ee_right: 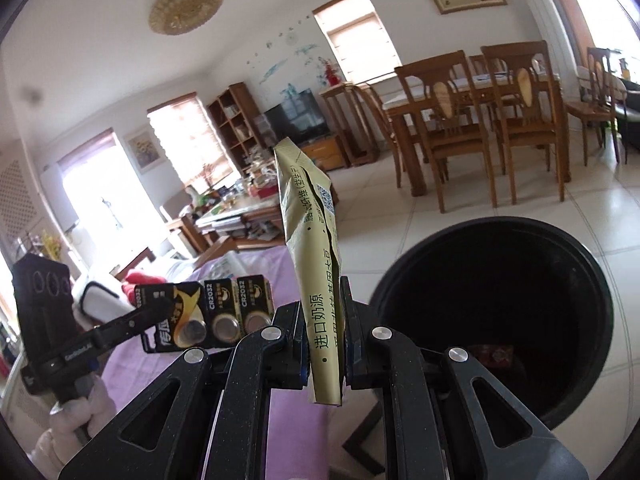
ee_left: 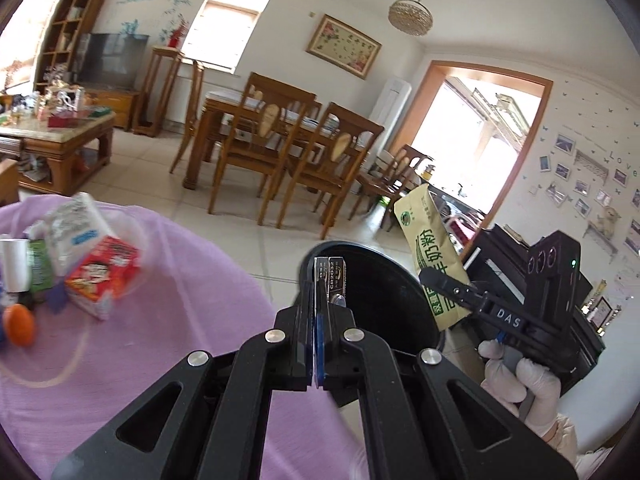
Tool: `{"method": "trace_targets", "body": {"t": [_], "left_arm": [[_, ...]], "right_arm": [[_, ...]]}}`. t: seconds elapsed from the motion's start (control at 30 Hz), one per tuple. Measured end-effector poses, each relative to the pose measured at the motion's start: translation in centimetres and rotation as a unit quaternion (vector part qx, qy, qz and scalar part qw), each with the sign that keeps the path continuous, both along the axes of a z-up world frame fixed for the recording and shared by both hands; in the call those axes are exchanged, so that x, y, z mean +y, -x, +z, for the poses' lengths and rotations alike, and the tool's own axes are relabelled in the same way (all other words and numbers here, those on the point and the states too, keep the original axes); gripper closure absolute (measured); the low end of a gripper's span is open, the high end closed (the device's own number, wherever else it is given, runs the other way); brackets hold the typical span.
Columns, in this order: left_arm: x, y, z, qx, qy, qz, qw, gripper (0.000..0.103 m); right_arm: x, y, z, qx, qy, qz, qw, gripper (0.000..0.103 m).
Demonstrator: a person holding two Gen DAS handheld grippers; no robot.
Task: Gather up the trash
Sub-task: 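Carry the card and bag over the bin and open both tools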
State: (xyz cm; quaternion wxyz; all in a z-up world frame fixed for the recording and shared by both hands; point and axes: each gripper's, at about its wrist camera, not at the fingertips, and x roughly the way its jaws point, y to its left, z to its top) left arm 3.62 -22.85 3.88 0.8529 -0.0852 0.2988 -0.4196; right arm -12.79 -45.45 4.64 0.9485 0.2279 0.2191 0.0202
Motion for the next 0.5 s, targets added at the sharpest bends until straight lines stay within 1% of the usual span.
{"method": "trace_targets", "body": {"t": [0.1,0.27,0.4,0.5], "left_arm": [[-3.7,-0.2,-0.4,0.004,-0.003,-0.024,0.9997,0.102],[-9.5,-0.4,-1.7,0.005,-0.027,-0.055,0.9981,0.102],[-12.9,-0.7,-3.4,0.012,-0.052,-0.069,0.9962,0.102],[-14.1,-1.0,-4.5,0.024,-0.067,-0.072,0.9949,0.102]], "right_arm": [[-3.5,1.6,-1.6,0.009,-0.012,-0.027,1.000,0.091],[-7.3,2.8,-4.4,0.028,-0.029,-0.054,0.998,0.091],[-8.5,2.7,-6.3,0.042,-0.033,-0.065,0.996,0.091],[-8.8,2.1,-7.5,0.053,-0.043,-0.069,0.995,0.091]]}}
